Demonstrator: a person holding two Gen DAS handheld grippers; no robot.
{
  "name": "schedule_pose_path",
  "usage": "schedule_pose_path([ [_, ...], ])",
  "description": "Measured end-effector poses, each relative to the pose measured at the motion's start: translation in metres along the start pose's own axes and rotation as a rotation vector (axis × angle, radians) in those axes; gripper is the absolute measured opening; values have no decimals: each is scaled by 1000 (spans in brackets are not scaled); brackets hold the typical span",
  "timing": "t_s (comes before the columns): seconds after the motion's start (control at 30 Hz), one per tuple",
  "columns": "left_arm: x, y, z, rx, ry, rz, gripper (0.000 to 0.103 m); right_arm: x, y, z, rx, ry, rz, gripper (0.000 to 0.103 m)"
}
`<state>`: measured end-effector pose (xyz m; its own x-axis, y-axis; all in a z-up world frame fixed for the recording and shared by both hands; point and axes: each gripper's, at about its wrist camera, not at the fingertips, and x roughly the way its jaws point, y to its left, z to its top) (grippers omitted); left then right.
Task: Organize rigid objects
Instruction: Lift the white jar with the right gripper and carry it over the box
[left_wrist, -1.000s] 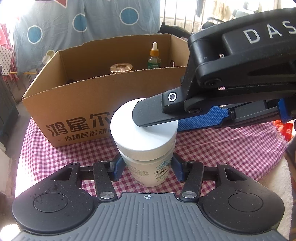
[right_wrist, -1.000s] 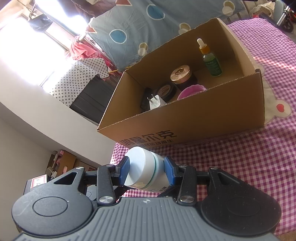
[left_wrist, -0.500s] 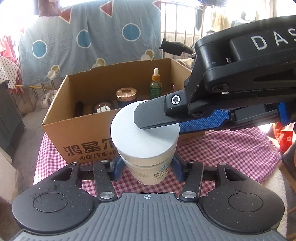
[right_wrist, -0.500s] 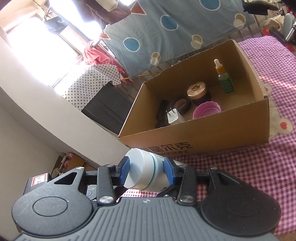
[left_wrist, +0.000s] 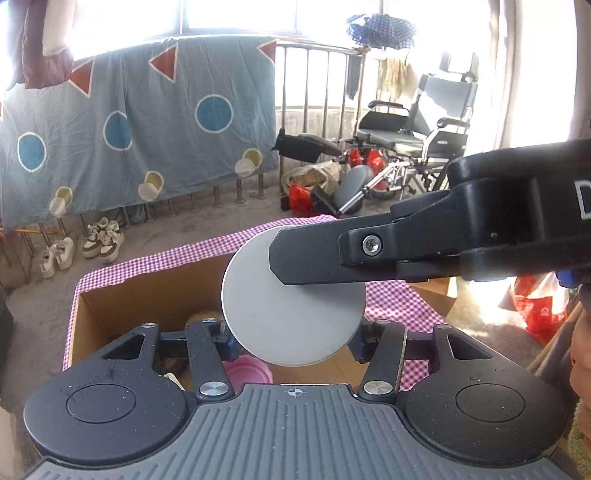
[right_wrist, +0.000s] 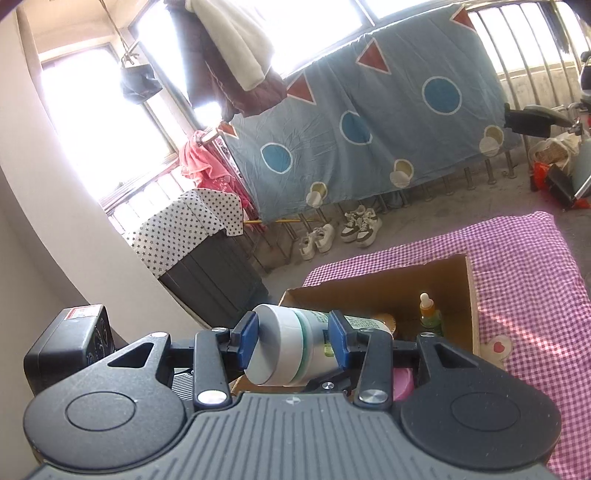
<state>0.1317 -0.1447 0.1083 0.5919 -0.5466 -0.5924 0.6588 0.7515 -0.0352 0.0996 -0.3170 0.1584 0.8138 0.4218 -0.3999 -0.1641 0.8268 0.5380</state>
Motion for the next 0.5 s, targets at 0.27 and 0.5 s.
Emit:
schedule_pose_path([
  [0.27,89,3,-10,-30,198,-47,53,53,-86,-2,129,107,-47,45],
  [0.5,122,6,-17,3,313,-38,53,75,-122,-9,158,160,-50,45],
])
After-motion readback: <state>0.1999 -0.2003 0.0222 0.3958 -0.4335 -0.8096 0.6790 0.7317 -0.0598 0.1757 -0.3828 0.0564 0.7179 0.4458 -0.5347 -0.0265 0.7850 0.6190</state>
